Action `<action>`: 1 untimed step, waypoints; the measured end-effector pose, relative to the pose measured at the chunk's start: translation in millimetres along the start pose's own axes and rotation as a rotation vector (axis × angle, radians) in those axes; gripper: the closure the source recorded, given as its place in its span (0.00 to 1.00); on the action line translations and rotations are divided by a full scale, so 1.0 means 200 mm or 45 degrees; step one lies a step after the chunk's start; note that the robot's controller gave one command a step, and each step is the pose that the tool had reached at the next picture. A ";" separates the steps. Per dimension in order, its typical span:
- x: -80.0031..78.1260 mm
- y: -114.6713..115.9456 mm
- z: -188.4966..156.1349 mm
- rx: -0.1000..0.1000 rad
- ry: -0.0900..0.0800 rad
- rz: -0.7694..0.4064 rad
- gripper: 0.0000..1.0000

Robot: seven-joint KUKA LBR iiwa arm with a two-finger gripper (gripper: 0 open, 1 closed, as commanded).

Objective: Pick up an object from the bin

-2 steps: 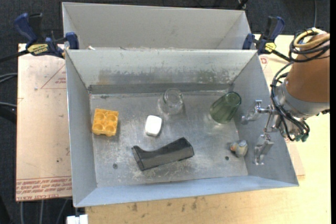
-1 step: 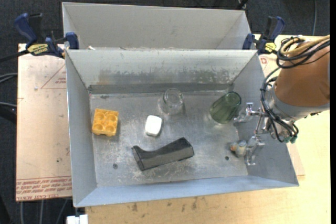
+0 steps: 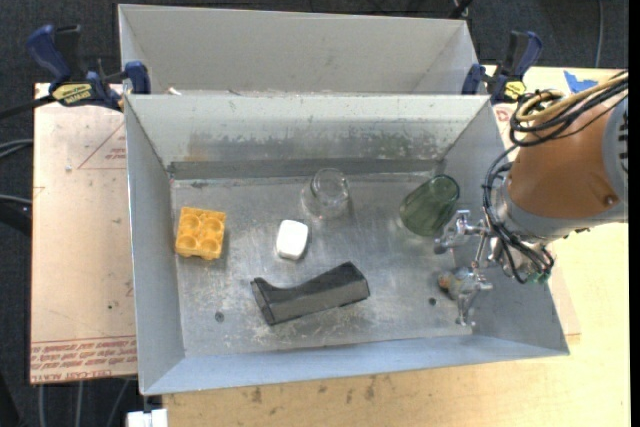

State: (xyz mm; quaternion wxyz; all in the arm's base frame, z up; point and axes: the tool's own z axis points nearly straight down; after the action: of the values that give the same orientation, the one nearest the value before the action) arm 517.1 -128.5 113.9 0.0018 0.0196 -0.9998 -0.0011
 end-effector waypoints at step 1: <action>-0.02 -0.06 0.01 0.001 -0.008 0.192 0.00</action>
Offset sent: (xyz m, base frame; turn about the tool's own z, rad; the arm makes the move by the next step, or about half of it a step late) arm 0.0325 -0.0242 -0.0439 0.1215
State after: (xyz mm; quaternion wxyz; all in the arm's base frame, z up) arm 521.5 -139.7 112.0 -0.0011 -0.0556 -0.9985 -0.0006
